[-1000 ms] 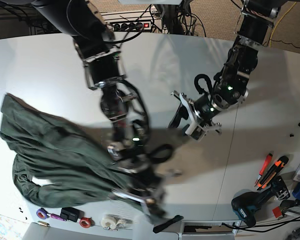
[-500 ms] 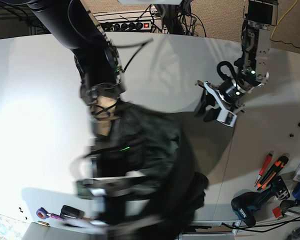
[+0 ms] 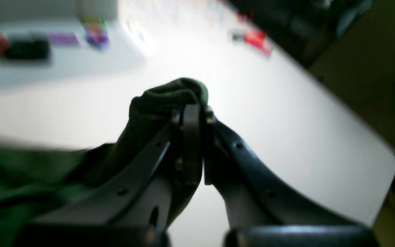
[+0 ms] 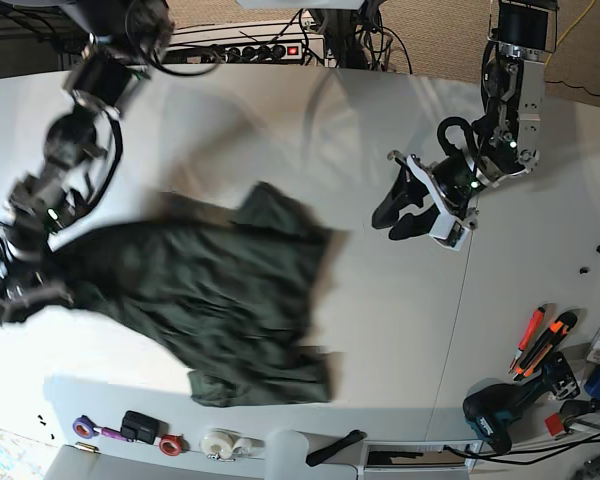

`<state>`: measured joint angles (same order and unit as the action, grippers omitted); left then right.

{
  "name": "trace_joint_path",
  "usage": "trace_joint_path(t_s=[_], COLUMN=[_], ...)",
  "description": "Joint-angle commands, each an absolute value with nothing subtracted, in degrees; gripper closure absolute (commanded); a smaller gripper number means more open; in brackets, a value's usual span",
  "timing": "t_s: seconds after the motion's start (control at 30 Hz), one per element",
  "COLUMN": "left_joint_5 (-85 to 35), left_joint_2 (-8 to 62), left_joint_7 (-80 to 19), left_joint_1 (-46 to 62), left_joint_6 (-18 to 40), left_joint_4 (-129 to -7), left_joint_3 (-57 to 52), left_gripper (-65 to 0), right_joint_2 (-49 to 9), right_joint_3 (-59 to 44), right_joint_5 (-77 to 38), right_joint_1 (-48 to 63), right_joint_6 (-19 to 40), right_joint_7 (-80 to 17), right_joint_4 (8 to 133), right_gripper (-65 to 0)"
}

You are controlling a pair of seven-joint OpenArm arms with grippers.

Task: Layout the t-shirt on the table in an organized manner, then fold the t-shirt properly
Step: 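Lift the t-shirt with the right gripper and drag it across the table, then grasp the t-shirt hem with the left gripper and pull it away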

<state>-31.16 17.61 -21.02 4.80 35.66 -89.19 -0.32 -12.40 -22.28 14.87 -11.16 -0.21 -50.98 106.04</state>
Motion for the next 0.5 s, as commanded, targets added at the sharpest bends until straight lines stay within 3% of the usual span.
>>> trace_joint_path(t_s=[0.0,0.23,0.37,0.47], left_joint_5=[-32.32,-27.20,-22.41,-21.85], left_joint_2=[17.78,17.76,16.40,13.10], left_joint_7=[-19.88,-22.50,-23.05,-27.42], left_joint_1=[3.95,2.98,0.23,-1.87], left_joint_6=[36.12,34.00,19.40,12.45], left_joint_4=[-90.21,-90.21,-90.21,-90.19], left_joint_3=[0.23,11.38,19.05,21.74], left_gripper=[-22.6,-24.7,-35.9,-36.5], right_joint_2=[-14.20,-17.15,-17.12,-17.15], right_joint_3=[-24.34,-31.09,-31.09,-31.07], right_joint_5=[14.57,9.61,7.79,5.69], right_joint_1=[-10.98,-5.52,-5.41,-5.54], right_joint_6=[-0.97,2.50,4.05,5.17], right_joint_7=[-49.25,-48.58,-48.47,-48.34], right_joint_4=[106.08,98.74,97.32,97.32], right_gripper=[0.0,0.0,0.0,0.0])
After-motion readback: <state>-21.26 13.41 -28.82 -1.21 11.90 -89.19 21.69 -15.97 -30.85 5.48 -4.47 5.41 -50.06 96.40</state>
